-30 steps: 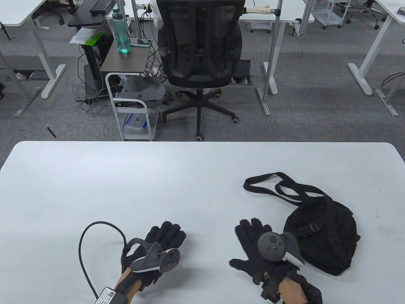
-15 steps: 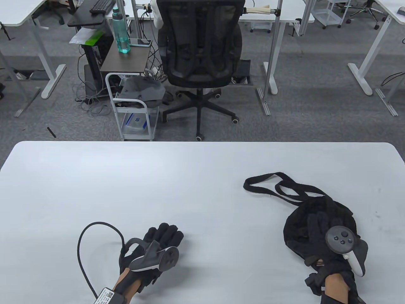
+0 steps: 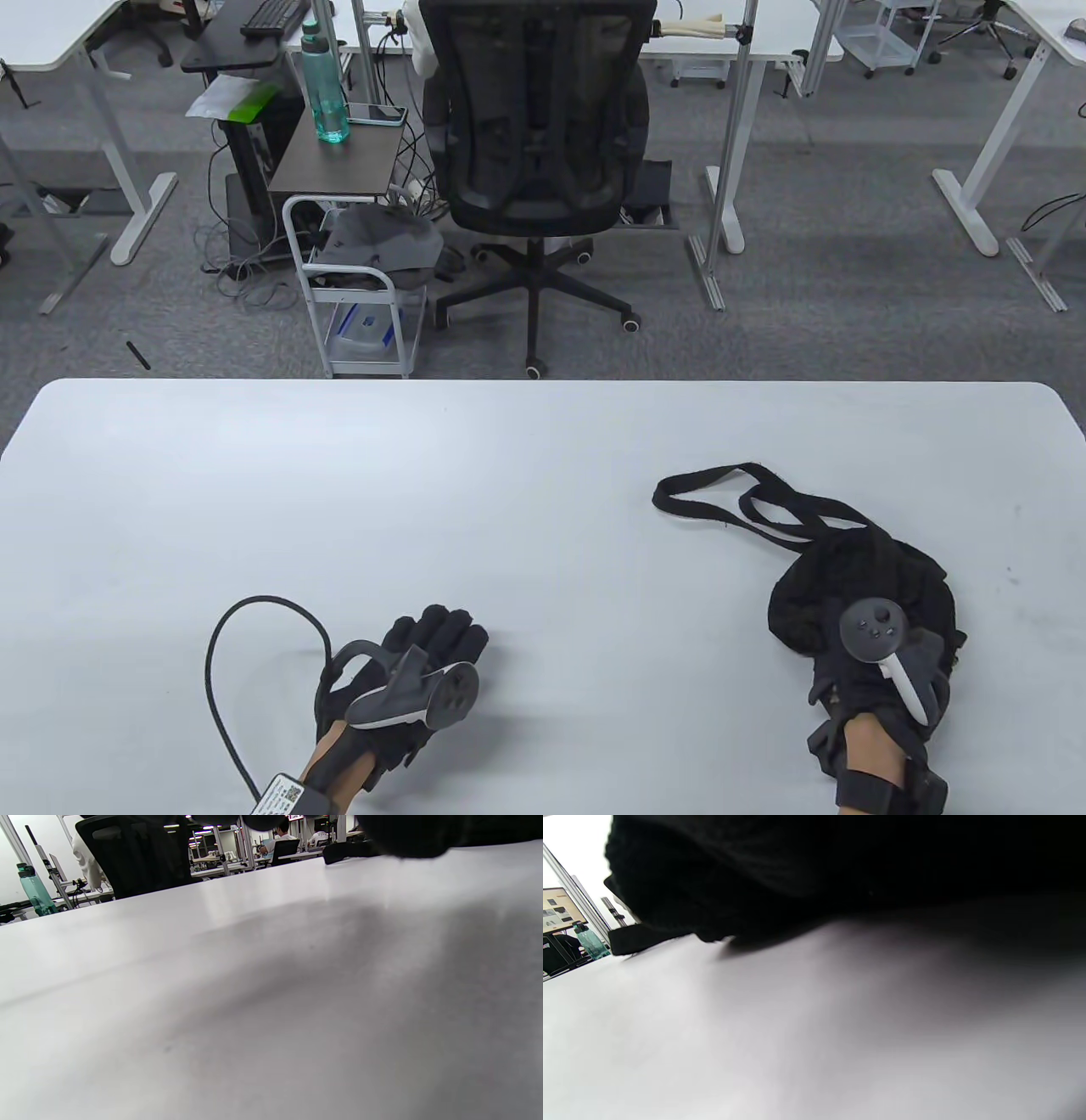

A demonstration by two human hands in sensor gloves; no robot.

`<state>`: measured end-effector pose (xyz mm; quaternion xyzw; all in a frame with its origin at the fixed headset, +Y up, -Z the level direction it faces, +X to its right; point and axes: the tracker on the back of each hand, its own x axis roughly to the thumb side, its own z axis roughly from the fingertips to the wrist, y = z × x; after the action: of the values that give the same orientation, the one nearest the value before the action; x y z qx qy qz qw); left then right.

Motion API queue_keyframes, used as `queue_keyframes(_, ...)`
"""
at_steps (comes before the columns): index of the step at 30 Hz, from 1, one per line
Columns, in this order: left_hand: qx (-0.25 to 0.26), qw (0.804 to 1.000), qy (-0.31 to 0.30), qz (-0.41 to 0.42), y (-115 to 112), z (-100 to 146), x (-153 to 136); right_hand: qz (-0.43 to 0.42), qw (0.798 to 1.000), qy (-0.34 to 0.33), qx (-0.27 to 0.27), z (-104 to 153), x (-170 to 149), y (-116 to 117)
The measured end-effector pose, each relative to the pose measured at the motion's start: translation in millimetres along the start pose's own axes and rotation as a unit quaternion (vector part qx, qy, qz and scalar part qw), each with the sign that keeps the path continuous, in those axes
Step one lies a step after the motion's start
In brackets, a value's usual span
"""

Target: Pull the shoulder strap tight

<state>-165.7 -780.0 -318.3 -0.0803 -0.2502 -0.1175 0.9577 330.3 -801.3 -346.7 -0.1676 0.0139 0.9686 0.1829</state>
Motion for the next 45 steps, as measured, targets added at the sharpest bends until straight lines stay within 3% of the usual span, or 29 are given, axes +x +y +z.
queue_keyframes(5, 0.002, 1.000, -0.002, 0.001, 3, 0, 1, -0.043, 0.995, -0.018, -0.086, 3, 10, -19)
queue_keyframes(11, 0.004, 1.000, 0.001, 0.013, 4, -1, -2, -0.077, 0.990, -0.025, -0.111, 6, 28, -41)
queue_keyframes(13, 0.003, 1.000, 0.000, 0.010, 4, -1, -2, -0.054, 0.990, -0.038, -0.128, 8, 45, -53)
queue_keyframes(21, -0.002, 1.000, 0.003, 0.011, 3, -1, -4, -0.087, 0.975, -0.125, -0.161, 25, 136, -97)
queue_keyframes(29, 0.000, 1.000, 0.016, 0.017, 4, 0, -11, -0.087, 0.959, -0.207, -0.175, 52, 228, -110)
queue_keyframes(34, -0.004, 0.999, 0.048, 0.005, 5, 2, -20, -0.088, 0.944, -0.267, -0.170, 77, 277, -94)
queue_keyframes(37, -0.005, 0.997, 0.080, -0.008, 6, 4, -32, -0.062, 0.940, -0.304, -0.141, 96, 303, -66)
queue_keyframes(45, -0.013, 0.988, 0.153, 0.023, -1, 15, -73, 0.017, 0.933, -0.357, -0.034, 152, 329, 44)
